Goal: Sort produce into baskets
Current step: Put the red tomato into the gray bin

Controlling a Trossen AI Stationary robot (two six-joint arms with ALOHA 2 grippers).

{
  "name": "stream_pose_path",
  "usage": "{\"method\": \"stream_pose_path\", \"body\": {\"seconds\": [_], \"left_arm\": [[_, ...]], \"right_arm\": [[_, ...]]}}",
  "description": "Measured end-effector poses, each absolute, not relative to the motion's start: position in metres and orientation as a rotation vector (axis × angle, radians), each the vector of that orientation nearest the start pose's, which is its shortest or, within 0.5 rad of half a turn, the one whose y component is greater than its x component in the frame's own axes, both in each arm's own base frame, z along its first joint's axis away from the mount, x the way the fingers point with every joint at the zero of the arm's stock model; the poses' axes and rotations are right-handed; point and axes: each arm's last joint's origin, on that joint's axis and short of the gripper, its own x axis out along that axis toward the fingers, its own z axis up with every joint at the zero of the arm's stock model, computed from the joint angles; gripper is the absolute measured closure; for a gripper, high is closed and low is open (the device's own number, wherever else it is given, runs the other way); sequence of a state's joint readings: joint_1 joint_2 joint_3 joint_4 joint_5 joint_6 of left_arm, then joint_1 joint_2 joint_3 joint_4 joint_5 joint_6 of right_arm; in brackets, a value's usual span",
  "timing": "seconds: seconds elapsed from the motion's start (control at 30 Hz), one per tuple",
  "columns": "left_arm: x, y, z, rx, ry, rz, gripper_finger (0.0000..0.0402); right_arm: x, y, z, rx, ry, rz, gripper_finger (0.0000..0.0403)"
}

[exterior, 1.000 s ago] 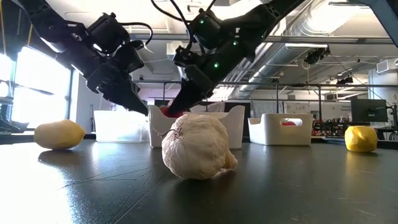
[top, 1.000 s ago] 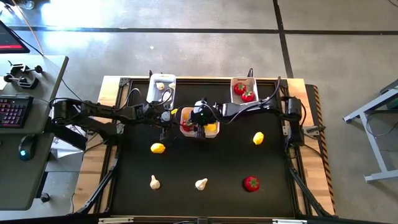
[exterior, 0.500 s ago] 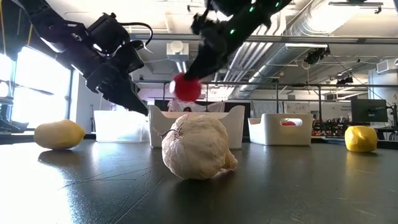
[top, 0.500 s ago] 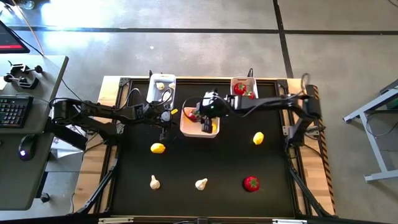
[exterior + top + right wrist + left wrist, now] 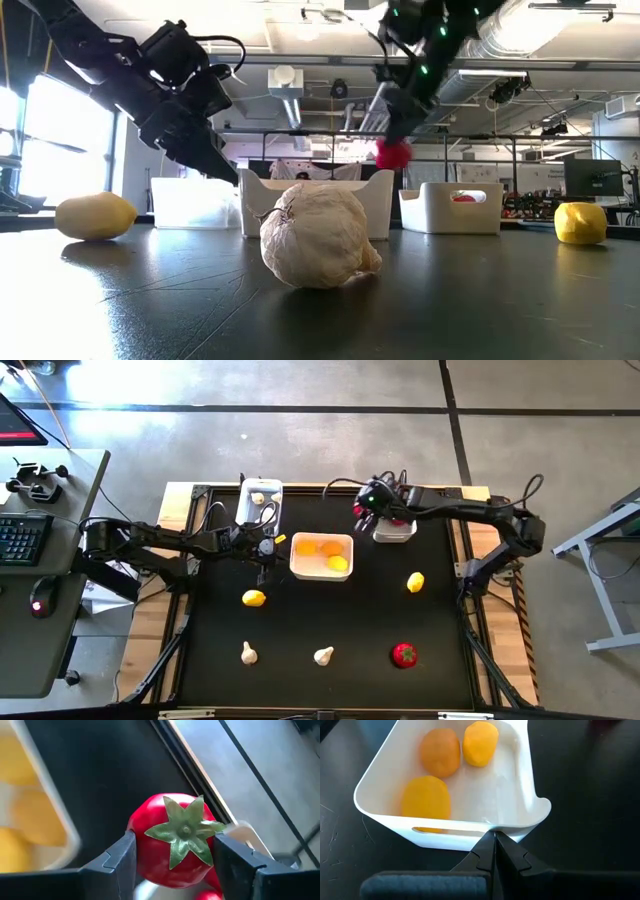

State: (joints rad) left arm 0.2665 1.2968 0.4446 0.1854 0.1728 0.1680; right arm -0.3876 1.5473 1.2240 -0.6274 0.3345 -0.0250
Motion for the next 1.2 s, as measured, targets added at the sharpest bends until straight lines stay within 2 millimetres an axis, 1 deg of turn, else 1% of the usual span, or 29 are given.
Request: {"method": "stream_pose_path", "body": {"seconds": [0.1, 0.17, 0.27, 0.47, 0.57, 0.77, 1.0, 1.1, 1.2], "left_arm": [[0.224, 0.056, 0.153, 0.017, 0.655, 0.035, 0.0401], [0.224, 0.056, 0.153, 0.017, 0.656, 0.035, 0.0401], [0.224, 0.056, 0.153, 0.017, 0.656, 0.035, 0.0401], [0.224, 0.056, 0.153, 0.018, 0.655, 0.039, 0.0401], [0.224, 0.056, 0.154, 0.013, 0.651, 0.042, 0.0401], [0.224, 0.056, 0.154, 0.013, 0.649, 0.043, 0.0401], [0.224, 0.056, 0.154, 0.013, 0.649, 0.043, 0.0401], [0.224, 0.056, 0.154, 0.012, 0.649, 0.043, 0.0401], [0.224, 0.056, 0.154, 0.012, 0.649, 0.043, 0.0401]], "right_arm": [[0.277, -0.142, 0.253, 0.040, 0.979, -0.711, 0.0206], [0.269, -0.146, 0.243, 0.068, 0.984, -0.737, 0.0206], [0.260, -0.147, 0.228, 0.096, 1.007, -0.755, 0.0206], [0.250, -0.145, 0.205, 0.131, 1.045, -0.760, 0.0206], [0.249, -0.148, 0.203, 0.136, 1.017, -0.774, 0.0206], [0.244, -0.154, 0.200, 0.154, 1.025, -0.791, 0.0207], [0.237, -0.165, 0.200, 0.201, 1.023, -0.763, 0.0176], [0.236, -0.166, 0.200, 0.199, 1.026, -0.763, 0.0167], [0.236, -0.165, 0.200, 0.184, 1.031, -0.749, 0.0147]]}}
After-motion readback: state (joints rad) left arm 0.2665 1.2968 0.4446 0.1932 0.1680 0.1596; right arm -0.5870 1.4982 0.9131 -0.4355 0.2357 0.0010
